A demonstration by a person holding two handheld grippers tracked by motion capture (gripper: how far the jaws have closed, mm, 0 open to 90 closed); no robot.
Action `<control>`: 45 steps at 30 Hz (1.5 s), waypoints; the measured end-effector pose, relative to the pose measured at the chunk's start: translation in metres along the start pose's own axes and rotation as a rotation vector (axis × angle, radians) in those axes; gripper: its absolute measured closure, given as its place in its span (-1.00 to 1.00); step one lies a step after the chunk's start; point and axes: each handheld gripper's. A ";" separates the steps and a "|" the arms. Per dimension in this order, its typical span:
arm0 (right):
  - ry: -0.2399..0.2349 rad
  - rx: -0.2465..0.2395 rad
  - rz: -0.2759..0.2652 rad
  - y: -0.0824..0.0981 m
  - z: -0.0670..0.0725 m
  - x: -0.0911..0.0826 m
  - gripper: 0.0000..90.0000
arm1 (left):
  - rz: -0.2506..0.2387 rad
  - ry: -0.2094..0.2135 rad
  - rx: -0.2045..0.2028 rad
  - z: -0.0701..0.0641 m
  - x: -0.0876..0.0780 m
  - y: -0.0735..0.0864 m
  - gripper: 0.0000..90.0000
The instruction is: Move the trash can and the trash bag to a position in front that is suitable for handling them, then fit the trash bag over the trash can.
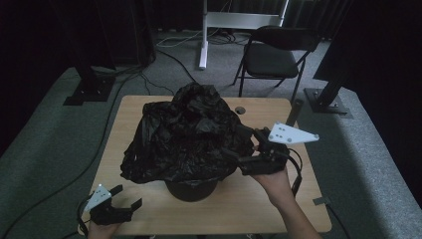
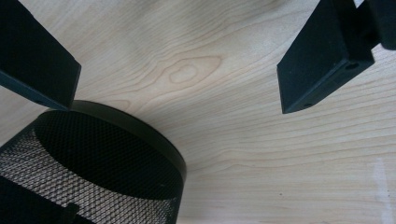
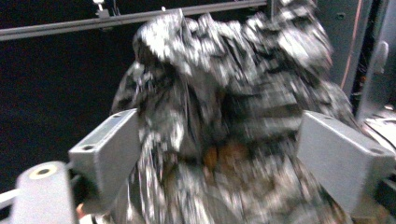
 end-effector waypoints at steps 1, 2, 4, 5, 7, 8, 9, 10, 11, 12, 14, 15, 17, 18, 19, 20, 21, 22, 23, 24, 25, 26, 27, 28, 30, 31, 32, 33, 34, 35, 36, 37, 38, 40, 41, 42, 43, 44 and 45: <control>0.013 0.006 0.007 0.006 -0.001 -0.005 -0.72 | -0.003 0.000 0.000 0.000 -0.001 0.000 -1.00; 0.029 0.014 0.008 0.012 -0.002 -0.009 -0.72 | -0.007 0.003 0.004 0.000 -0.001 0.000 -1.00; 0.052 0.037 0.011 0.025 -0.005 -0.016 -0.72 | -0.008 0.000 0.006 -0.001 -0.002 -0.001 -1.00; 0.059 0.052 0.023 0.033 -0.007 -0.018 -0.72 | -0.007 0.000 0.008 0.000 -0.002 -0.001 -1.00; 0.066 0.076 0.046 0.043 -0.011 -0.019 -0.70 | -0.008 -0.002 0.009 0.000 -0.001 -0.001 -1.00; 0.068 0.091 0.063 0.049 -0.013 -0.019 -0.70 | -0.005 -0.003 0.010 0.000 -0.001 -0.002 -1.00; 0.076 0.107 0.079 0.054 -0.015 -0.018 -0.70 | -0.005 -0.005 0.012 -0.001 -0.001 -0.002 -1.00; 0.090 0.121 0.090 0.060 -0.018 -0.017 -0.70 | -0.006 -0.004 0.012 -0.001 -0.002 -0.002 -1.00; 0.092 0.131 0.091 0.065 -0.021 -0.016 -0.70 | -0.005 -0.007 0.016 -0.002 -0.002 -0.002 -1.00; 0.092 0.143 0.088 0.069 -0.022 -0.016 -0.70 | -0.003 -0.010 0.017 -0.003 -0.002 -0.002 -1.00; 0.102 0.154 0.081 0.076 -0.024 -0.016 -0.70 | -0.008 -0.010 0.016 -0.004 -0.003 -0.002 -1.00; 0.106 0.154 0.077 0.078 -0.024 -0.016 -0.70 | -0.008 -0.012 0.014 -0.004 -0.003 -0.003 -1.00; 0.107 0.157 0.068 0.084 -0.025 -0.016 -0.70 | -0.006 -0.014 0.005 -0.003 -0.002 -0.003 -1.00; 0.103 0.161 0.068 0.087 -0.025 -0.016 -0.70 | -0.006 -0.015 0.004 -0.003 -0.002 -0.003 -1.00; 0.098 0.167 0.066 0.090 -0.027 -0.016 -0.70 | -0.008 -0.016 0.003 -0.003 -0.002 -0.003 -1.00; 0.098 0.167 0.066 0.090 -0.027 -0.016 -0.70 | -0.008 -0.016 0.003 -0.003 -0.002 -0.003 -1.00; 0.088 0.165 0.065 0.092 -0.027 -0.015 -0.70 | -0.018 -0.013 -0.004 -0.002 -0.003 -0.004 -1.00; 0.094 0.157 0.067 0.095 -0.028 -0.016 -0.70 | -0.024 -0.014 -0.010 -0.002 -0.004 -0.004 -1.00; 0.095 0.150 0.061 0.096 -0.028 -0.016 -0.70 | -0.027 -0.016 -0.017 -0.002 -0.005 -0.004 -1.00; 0.093 0.147 0.057 0.096 -0.028 -0.017 -0.70 | -0.039 -0.004 -0.028 -0.002 -0.007 -0.004 -1.00; 0.096 0.143 0.053 0.097 -0.029 -0.017 -0.70 | -0.056 0.002 -0.035 -0.003 -0.010 -0.004 -1.00; 0.096 0.143 0.053 0.097 -0.029 -0.017 -0.70 | -0.056 0.002 -0.035 -0.003 -0.010 -0.004 -1.00; 0.098 0.136 0.052 0.097 -0.029 -0.018 -0.70 | -0.072 -0.001 -0.039 -0.004 -0.014 -0.006 -1.00; 0.100 0.131 0.050 0.096 -0.030 -0.019 -0.70 | -0.086 -0.012 -0.031 -0.006 -0.018 -0.008 -1.00; 0.102 0.130 0.043 0.095 -0.032 -0.021 -0.70 | -0.128 -0.052 -0.026 -0.011 -0.029 -0.015 -1.00; 0.107 0.130 0.036 0.094 -0.033 -0.023 -0.70 | -0.148 -0.057 -0.025 -0.012 -0.034 -0.018 -1.00; 0.114 0.129 0.031 0.093 -0.034 -0.024 -0.70 | -0.175 -0.056 -0.024 -0.014 -0.042 -0.022 -1.00; 0.121 0.130 0.027 0.093 -0.036 -0.025 -0.70 | -0.193 -0.063 -0.017 -0.017 -0.049 -0.026 -1.00; 0.123 0.130 0.022 0.093 -0.037 -0.027 -0.70 | -0.212 -0.077 -0.006 -0.021 -0.057 -0.030 -1.00; 0.125 0.136 0.018 0.094 -0.039 -0.028 -0.70 | -0.213 -0.087 0.000 -0.024 -0.062 -0.033 -1.00; 0.128 0.135 0.018 0.094 -0.040 -0.029 -0.70 | -0.216 -0.090 0.008 -0.027 -0.068 -0.036 -1.00; 0.130 0.130 0.021 0.095 -0.041 -0.030 -0.70 | -0.217 -0.088 0.022 -0.030 -0.074 -0.039 -1.00; 0.131 0.125 0.026 0.096 -0.042 -0.031 -0.70 | -0.218 -0.100 0.027 -0.034 -0.079 -0.042 -1.00; 0.132 0.125 0.032 0.098 -0.045 -0.032 -0.70 | -0.231 -0.104 0.054 -0.040 -0.091 -0.048 -1.00; 0.129 0.129 0.033 0.098 -0.046 -0.033 -0.70 | -0.236 -0.107 0.068 -0.043 -0.097 -0.051 -1.00; 0.125 0.132 0.032 0.099 -0.048 -0.033 -0.70 | -0.245 -0.104 0.079 -0.045 -0.102 -0.054 -1.00; 0.120 0.136 0.032 0.099 -0.049 -0.033 -0.70 | -0.255 -0.103 0.089 -0.048 -0.106 -0.057 -1.00; 0.116 0.134 0.030 0.099 -0.050 -0.033 -0.70 | -0.264 -0.102 0.101 -0.049 -0.109 -0.060 -1.00; 0.110 0.136 0.030 0.098 -0.050 -0.033 -0.70 | -0.270 -0.104 0.112 -0.051 -0.112 -0.063 -1.00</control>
Point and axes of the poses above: each handheld gripper's, and its own axes: x roughly forward along the jaws, y roughly out of its underside, z roughly to its left, and after that the axes turned 12 degrees about z, right-handed
